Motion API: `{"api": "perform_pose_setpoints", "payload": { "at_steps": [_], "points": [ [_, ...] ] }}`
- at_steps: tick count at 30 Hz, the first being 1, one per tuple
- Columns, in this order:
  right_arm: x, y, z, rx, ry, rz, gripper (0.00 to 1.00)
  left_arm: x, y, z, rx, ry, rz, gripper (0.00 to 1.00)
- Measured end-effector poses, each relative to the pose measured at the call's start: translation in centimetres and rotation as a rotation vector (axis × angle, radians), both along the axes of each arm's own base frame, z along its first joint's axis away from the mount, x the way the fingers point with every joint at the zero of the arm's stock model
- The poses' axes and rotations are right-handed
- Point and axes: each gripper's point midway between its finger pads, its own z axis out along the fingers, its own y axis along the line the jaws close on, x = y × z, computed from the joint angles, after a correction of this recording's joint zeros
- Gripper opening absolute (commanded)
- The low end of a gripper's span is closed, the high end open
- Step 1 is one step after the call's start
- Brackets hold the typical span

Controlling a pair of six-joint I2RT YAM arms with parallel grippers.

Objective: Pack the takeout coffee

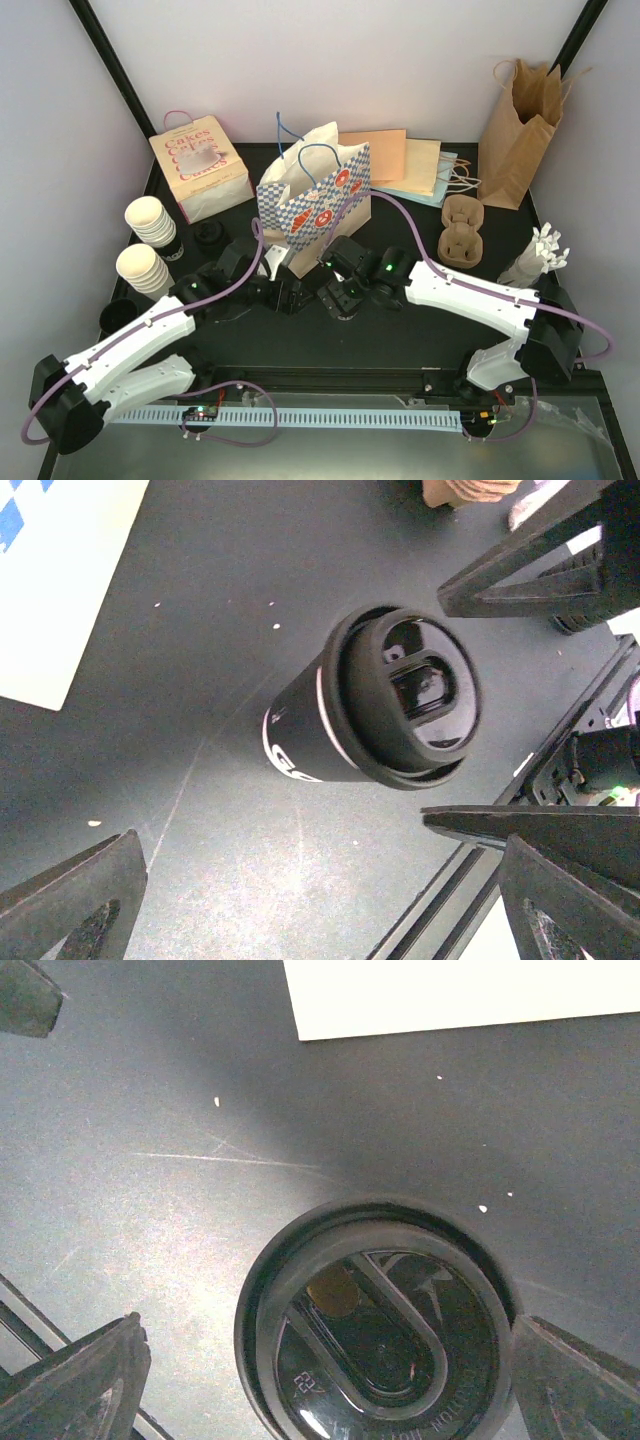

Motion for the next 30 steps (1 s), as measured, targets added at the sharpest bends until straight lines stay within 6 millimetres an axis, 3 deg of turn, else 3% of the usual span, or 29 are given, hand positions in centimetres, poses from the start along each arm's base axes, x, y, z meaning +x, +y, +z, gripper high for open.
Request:
{"api": "perform_pose_setpoints", "payload": {
  "at_steps": [8, 15, 20, 26, 30],
  "points": [
    [0.3, -0.3, 1.0, 0.030, -0.014, -0.010, 1.00, 0.2, -0.5, 1.0, 0.024, -0.055, 0.002, 0.99],
    [0.5, -0.5, 1.7, 0.051, -0.023, -0.020, 1.00, 1.8, 2.0, 0.2, 0.110, -0.067, 0.170, 0.99],
    [0.8, -0.7, 2.3, 0.074, -0.024, -0.033, 1.00, 2.1, 2.8, 1.3, 0.087, -0.119, 0.214, 0.99],
    [1.3, -1.9, 3.1, 0.125, -0.026, -0.074, 1.00, 1.5, 1.9, 2.0, 0.051, -0.139, 0.149, 0.99],
    [1.7, -3.6, 3.0, 0.155, -0.014, -0.121, 0.99, 0.4, -0.1, 1.8, 0.064, -0.130, 0.054, 0.99]
  ]
}}
